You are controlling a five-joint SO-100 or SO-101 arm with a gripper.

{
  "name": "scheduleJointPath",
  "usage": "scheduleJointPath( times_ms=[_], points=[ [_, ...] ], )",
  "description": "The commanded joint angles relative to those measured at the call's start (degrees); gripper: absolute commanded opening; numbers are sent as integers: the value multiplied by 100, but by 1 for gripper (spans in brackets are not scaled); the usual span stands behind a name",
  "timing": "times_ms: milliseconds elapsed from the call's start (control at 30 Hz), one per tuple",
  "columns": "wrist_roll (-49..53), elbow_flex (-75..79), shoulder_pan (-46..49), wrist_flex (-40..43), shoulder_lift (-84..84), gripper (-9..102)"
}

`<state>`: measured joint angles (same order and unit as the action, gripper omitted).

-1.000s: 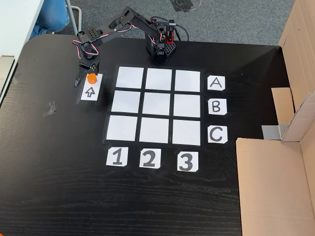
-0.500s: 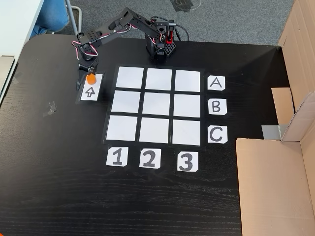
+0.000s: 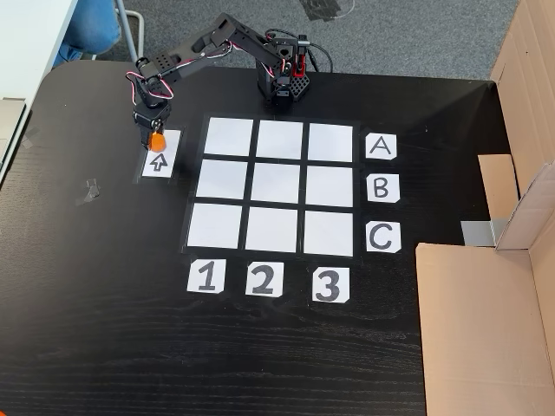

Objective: Pick up the round, orange token and place it in the grid on square B3.

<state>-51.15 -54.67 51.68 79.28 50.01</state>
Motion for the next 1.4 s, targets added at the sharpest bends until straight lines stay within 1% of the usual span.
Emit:
scheduleJointPath(
  times_ms=[0,300,500,700,933,1167,1367],
  points=[
    [88,-18,-141,0,677,-1],
    [88,-229,-694,62,1793,-1],
    [62,-659,-1477,97,2830,-1],
    [-105,-1195,-2760,193,3911,-1],
    [-633,-1204,-4570,545,4491,-1],
    [-1529,-1151,-6328,686,4465,-1],
    [-2312,-1143,-7400,677,3753,-1]
  ],
)
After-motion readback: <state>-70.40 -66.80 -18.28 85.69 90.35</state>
